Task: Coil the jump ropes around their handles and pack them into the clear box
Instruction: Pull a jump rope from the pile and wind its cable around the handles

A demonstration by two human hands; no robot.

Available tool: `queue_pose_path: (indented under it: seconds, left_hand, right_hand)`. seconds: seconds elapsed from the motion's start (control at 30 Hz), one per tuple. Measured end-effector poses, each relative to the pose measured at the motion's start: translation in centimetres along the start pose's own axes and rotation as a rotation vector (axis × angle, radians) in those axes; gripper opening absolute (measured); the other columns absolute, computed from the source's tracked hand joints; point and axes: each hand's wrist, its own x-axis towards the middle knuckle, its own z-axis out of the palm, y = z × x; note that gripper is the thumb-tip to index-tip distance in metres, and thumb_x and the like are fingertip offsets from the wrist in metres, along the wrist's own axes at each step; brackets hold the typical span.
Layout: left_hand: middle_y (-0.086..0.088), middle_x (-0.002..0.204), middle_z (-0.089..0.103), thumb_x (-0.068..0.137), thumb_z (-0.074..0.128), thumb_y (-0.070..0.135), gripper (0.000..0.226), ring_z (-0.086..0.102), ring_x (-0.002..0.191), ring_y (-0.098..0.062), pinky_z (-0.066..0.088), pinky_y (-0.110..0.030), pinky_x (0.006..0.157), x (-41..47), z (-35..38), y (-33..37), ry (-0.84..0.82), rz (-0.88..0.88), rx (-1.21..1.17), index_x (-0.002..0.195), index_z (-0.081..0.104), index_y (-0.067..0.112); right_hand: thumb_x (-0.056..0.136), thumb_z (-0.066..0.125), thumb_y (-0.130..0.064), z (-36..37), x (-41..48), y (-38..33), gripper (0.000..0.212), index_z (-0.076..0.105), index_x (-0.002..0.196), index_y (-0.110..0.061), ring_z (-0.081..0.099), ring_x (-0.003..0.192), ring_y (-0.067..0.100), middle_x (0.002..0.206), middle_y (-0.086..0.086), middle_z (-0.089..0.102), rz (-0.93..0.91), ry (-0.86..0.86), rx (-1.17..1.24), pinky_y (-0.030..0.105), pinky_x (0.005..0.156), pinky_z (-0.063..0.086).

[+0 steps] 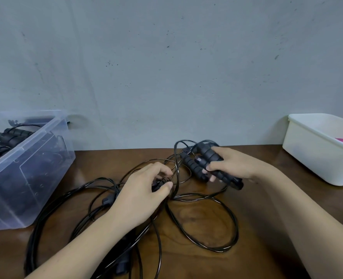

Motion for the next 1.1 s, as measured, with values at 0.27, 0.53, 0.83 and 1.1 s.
queue_pose_path:
  seconds: [0.27,0.53,0.83,1.1]
  left_hand:
    - [0.016,0.098,0.066,0.092,0.057,0.012,0.028,0.063,0.095,-0.006,0.048,-0.018,0.079,-0.4,-0.9,1.9,0.309,-0.052,-0.143,0.106,0.060,0.036]
    - [0.025,0.123,0.049,0.093,0.076,0.041,0.041,0.054,0.116,0.004,0.041,-0.010,0.090,-1.5,-1.4,4.3,0.152,0.079,-0.074,0.130,0.059,0.044]
    - [0.030,0.140,0.051,0.095,0.075,0.029,0.063,0.045,0.136,-0.002,0.035,-0.023,0.107,-1.6,-0.7,5.3,0.079,0.290,0.157,0.150,0.049,0.047]
    - [0.009,0.073,0.064,0.104,0.065,0.031,0.015,0.067,0.075,-0.006,0.047,-0.023,0.076,-0.7,-1.7,3.6,-0.030,0.103,-0.155,0.116,0.071,0.040]
  right_hand:
    - [0.103,0.070,-0.017,4.8,-3.8,-3.9,0.024,0.061,0.123,-0.009,0.079,0.092,0.029,0.105,0.016,0.076,-0.102,0.071,0.365,0.050,0.082,0.066]
    - [0.106,0.065,-0.039,5.9,-9.2,-2.9,0.030,0.061,0.096,-0.010,0.052,0.052,0.025,0.063,0.006,0.060,-0.041,0.178,0.209,0.037,0.060,0.050]
    - [0.104,0.065,-0.044,6.4,-13.8,-3.2,0.025,0.065,0.098,-0.020,0.050,0.050,0.016,0.061,0.001,0.055,-0.293,0.116,0.213,0.056,0.070,0.061]
    - [0.097,0.072,-0.030,5.4,-12.9,-2.1,0.021,0.061,0.090,-0.014,0.049,0.048,0.025,0.060,0.020,0.054,-0.321,0.368,0.345,0.030,0.056,0.051]
